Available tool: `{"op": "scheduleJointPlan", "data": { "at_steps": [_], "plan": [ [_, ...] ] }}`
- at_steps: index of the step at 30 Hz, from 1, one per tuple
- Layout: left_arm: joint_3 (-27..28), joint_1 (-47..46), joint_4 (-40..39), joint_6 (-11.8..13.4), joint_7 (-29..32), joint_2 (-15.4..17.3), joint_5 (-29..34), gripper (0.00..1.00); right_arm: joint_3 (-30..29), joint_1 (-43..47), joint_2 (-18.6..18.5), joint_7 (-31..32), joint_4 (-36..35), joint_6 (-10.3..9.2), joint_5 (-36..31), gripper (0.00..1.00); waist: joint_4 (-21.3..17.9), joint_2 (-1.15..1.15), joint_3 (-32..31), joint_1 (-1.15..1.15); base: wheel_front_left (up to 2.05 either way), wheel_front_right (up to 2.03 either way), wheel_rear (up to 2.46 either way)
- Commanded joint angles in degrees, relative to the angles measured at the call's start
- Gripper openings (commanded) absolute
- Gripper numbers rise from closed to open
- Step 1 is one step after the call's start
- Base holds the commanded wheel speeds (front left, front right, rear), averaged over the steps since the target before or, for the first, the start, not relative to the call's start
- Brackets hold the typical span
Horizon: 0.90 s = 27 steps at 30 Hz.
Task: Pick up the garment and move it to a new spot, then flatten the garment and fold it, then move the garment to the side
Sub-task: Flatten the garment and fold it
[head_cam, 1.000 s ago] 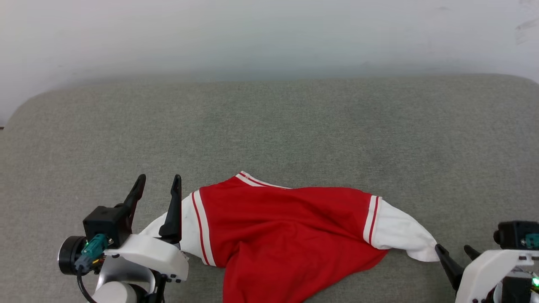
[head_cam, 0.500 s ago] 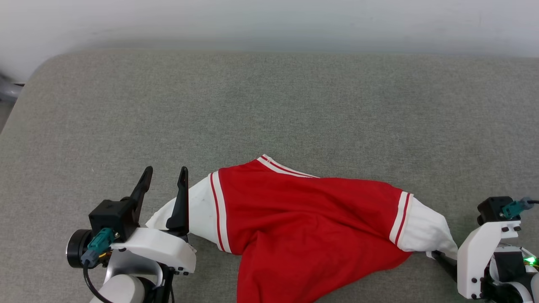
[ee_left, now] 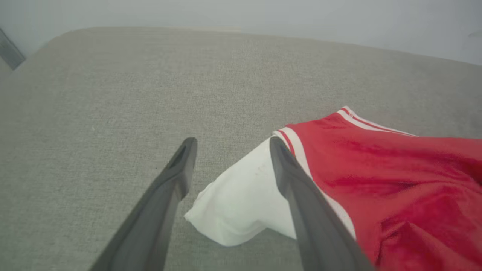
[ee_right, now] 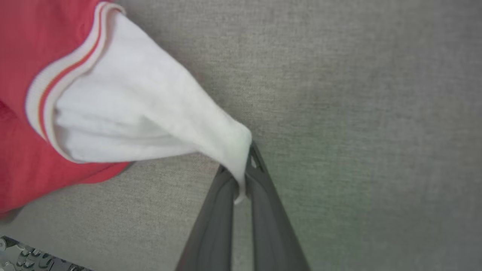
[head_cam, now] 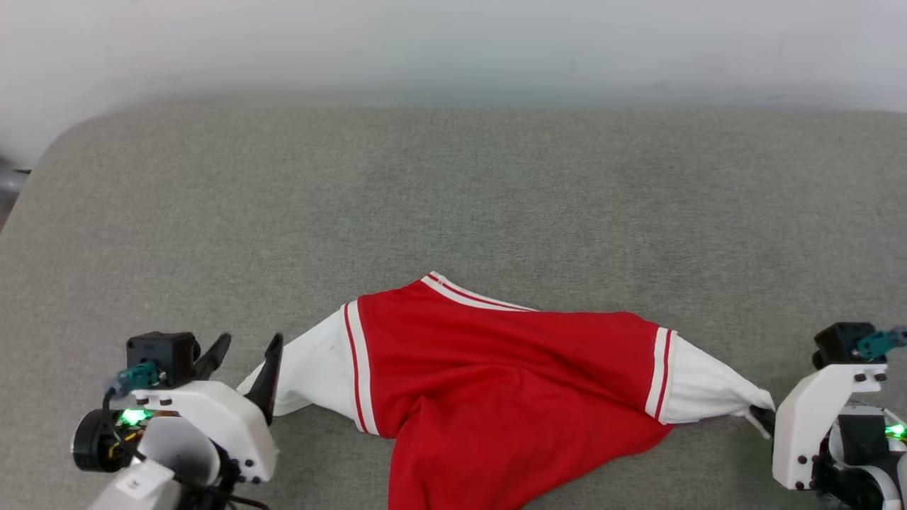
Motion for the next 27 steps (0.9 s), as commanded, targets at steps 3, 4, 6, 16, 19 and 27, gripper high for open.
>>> {"op": "scheduleJointPlan", "data": {
  "at_steps": [3, 4, 6, 16, 19, 27],
  "plan": [
    [0.3, -0.8, 0.8, -1.3, 6.7, 3.1, -2.8, 1.00, -1.1, 1.2, 1.0, -0.1, -2.1, -0.07, -1.2, 0.00, -1.2, 0.00, -0.8, 0.00, 0.00, 0.00, 0.00],
    [0.4, -1.1, 1.0, -1.7, 8.9, 3.8, -3.9, 1.00, -1.4, 1.4, 1.2, -0.1, -2.8, -0.07, -1.4, 0.00, -1.5, 0.00, -0.8, 0.00, 0.00, 0.00, 0.00],
    [0.6, -1.4, 1.6, -2.2, 13.4, 5.4, -6.1, 1.00, -1.4, 1.9, 2.1, 0.2, -4.0, -0.06, -1.9, 0.00, -2.3, 0.00, -0.8, 0.00, 0.00, 0.00, 0.00],
    [-0.8, -5.5, 6.3, -4.8, 27.2, 7.9, -11.9, 1.00, -0.6, 1.5, 5.0, 0.0, -7.9, -0.06, -2.4, 0.00, -5.6, 0.00, 3.0, 0.00, 0.00, 0.00, 0.00],
    [-1.6, -6.4, 8.9, -5.3, 29.8, 7.6, -12.9, 1.00, -0.5, 1.2, 5.3, -0.2, -8.1, -0.06, -2.4, 0.00, -6.4, 0.00, 3.9, 0.00, 0.00, 0.00, 0.00],
    [-6.0, -5.2, 15.0, -7.9, 37.8, 4.4, -16.5, 0.38, -0.7, 1.0, 5.6, -0.7, -7.6, -0.06, -2.4, 0.00, -7.4, 0.00, 4.7, 0.00, 0.00, 0.00, 0.00]
  ]
}}
